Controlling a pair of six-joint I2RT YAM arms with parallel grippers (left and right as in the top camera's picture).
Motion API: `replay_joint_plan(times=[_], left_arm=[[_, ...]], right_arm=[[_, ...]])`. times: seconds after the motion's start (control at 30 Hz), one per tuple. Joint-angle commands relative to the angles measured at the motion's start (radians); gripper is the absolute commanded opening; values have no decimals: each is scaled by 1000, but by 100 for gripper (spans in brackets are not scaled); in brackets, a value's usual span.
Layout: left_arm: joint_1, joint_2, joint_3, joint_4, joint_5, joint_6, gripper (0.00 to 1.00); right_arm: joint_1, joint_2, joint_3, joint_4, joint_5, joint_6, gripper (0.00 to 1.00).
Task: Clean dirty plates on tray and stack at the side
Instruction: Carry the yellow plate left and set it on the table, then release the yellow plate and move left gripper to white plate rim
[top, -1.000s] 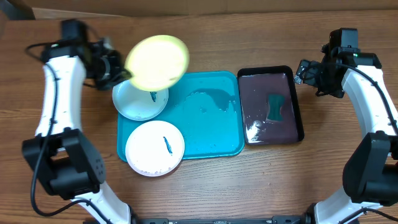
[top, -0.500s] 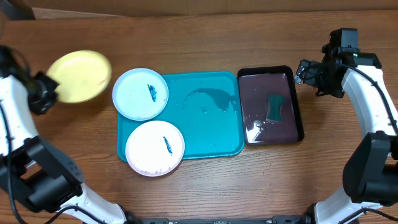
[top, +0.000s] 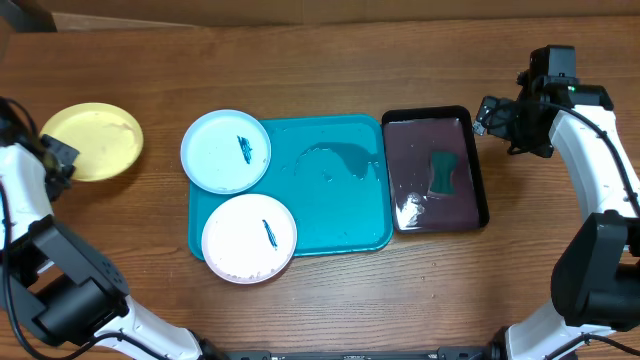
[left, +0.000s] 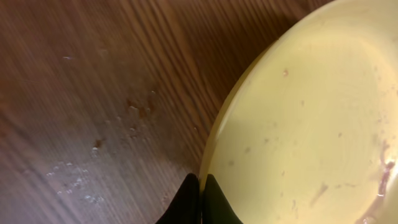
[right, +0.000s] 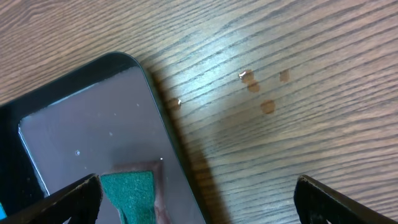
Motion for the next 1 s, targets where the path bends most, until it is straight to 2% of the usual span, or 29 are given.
replay_joint_plan(times=[0.0,0.2,0.4,0.43,0.47,0.57,0.6,0.7,0.97], left_arm=[[-42,-15,-74,62,26,49,4],[-97,-15,-161,154,8,49,4],[-127,-15,-185,180,-2,56,5],[-129,-15,-185,182,1,56,9],[-134,-15,-185,183,11,56,18],[-144,-16,-177,180,87,74,56],[-148,-16,-164,167,114,83,58],[-163,-16,-93,80,157,91,59],[-267,-20,95,-166,177,108,51]], right_arm=[[2,-10,8,3,-1,11,100],[2,-10,8,3,-1,11,100],[2,-10,8,3,-1,11,100],[2,-10,8,3,-1,11,100],[2,-10,8,3,-1,11,100],[2,-10,8,3,-1,11,100],[2,-10,8,3,-1,11,100],[2,-10,8,3,-1,11,100],[2,-10,8,3,-1,11,100]])
